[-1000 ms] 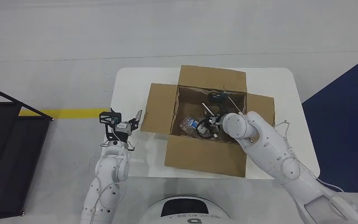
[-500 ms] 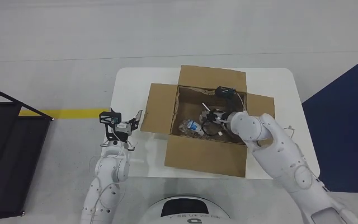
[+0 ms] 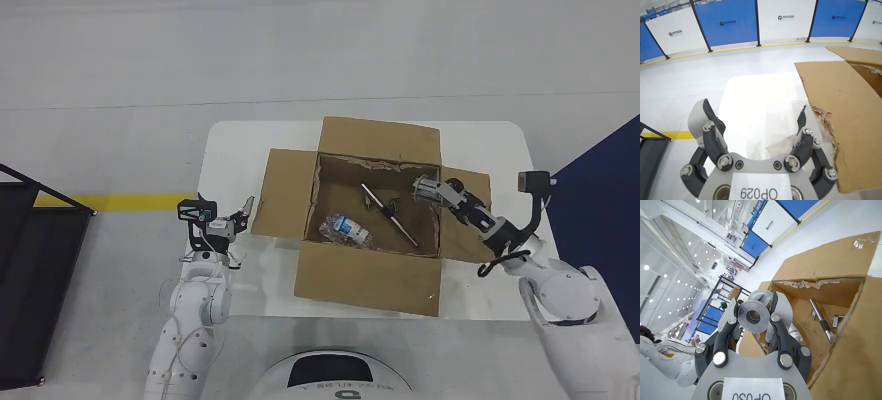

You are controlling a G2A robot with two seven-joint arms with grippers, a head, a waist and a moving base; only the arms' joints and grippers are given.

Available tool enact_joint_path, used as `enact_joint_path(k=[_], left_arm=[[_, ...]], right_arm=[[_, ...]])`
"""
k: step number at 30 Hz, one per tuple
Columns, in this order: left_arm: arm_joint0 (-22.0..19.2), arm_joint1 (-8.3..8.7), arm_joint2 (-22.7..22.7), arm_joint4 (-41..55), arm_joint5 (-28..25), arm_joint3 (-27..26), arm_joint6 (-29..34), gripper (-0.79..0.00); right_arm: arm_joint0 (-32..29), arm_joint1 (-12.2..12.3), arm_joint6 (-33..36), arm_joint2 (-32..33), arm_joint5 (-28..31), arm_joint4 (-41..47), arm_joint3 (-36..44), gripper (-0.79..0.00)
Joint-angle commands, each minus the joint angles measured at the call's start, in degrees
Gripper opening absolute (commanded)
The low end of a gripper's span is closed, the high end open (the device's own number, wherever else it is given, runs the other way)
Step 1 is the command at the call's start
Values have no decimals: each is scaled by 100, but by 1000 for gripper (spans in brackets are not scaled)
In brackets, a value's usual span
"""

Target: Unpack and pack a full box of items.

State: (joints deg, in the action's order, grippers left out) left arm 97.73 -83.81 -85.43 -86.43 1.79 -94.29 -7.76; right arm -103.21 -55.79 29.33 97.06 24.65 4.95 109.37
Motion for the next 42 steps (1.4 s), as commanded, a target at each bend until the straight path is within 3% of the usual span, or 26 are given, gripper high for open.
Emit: enact_joint_path(k=[1, 6, 8, 15, 21, 29, 35, 42], left_arm=[[0, 0, 0, 0, 0, 0, 0, 0], [0, 0, 0, 0, 0, 0, 0, 0], [0, 0, 0, 0, 0, 0, 0, 0], [0, 0, 0, 0, 0, 0, 0, 0], [0, 0, 0, 0, 0, 0, 0, 0], [0, 0, 0, 0, 0, 0, 0, 0], [0, 0, 0, 0, 0, 0, 0, 0], [0, 0, 0, 0, 0, 0, 0, 0]], right_arm=[[7, 0, 13, -5, -13, -2, 0, -785], [7, 0, 13, -5, -13, -2, 0, -785], [-71, -23, -312, 76, 166, 16, 134, -785], [-992, -41, -676, 1433, 334, 701, -406, -785], [-994, -5, -356, 1861, -885, 610, -1378, -785], [-450, 54, 140, 1661, -2199, 63, -2313, -785], [-69, 96, 407, 1531, -2588, -337, -2831, -785], [-81, 99, 400, 1674, -2608, -393, -2872, -785]])
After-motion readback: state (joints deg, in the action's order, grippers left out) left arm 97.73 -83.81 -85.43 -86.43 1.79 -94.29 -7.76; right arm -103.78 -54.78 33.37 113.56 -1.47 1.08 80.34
